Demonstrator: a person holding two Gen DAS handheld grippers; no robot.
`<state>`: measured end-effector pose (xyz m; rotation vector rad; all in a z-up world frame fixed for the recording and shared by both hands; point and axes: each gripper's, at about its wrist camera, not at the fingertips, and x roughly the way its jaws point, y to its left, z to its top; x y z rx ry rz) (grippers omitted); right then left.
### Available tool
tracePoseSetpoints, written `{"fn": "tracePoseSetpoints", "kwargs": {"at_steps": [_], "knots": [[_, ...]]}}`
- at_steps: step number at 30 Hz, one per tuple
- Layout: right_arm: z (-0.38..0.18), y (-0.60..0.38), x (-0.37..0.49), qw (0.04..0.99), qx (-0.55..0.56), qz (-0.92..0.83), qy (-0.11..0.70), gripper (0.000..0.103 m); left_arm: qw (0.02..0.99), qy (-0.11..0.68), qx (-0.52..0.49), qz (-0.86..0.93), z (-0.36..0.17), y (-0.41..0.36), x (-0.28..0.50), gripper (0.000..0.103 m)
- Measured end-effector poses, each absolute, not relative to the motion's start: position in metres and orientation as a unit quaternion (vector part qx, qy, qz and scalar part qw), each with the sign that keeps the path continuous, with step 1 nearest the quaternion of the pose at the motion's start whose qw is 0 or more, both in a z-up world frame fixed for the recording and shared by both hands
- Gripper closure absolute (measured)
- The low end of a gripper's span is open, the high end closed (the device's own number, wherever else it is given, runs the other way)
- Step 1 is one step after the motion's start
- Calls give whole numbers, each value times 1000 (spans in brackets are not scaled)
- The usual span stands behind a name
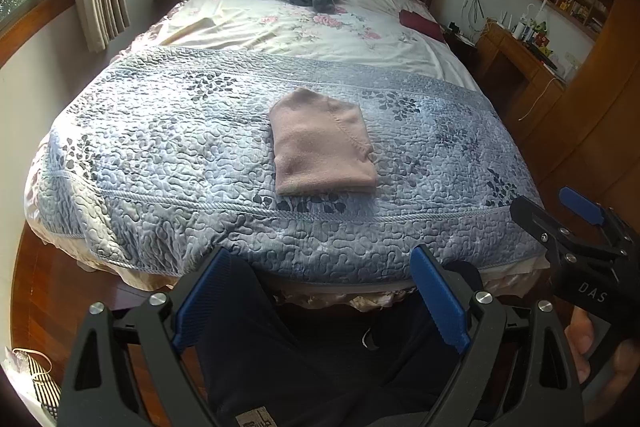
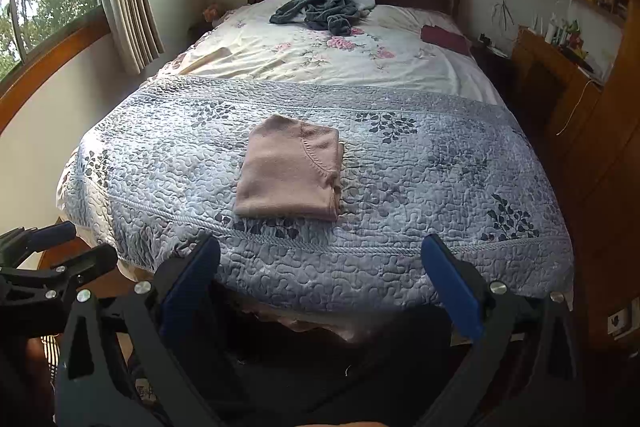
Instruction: Fold small clothes
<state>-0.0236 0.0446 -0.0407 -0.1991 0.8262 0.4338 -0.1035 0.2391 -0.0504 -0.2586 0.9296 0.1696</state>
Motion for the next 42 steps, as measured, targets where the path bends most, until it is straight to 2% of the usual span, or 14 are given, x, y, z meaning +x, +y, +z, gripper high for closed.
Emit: {"fn": "tracePoseSetpoints", "kwargs": {"at_steps": [42], "knots": [[-42,46,-19,889,-96,211,395,3,881,451,-119,83,-53,235,-103,11]]}}
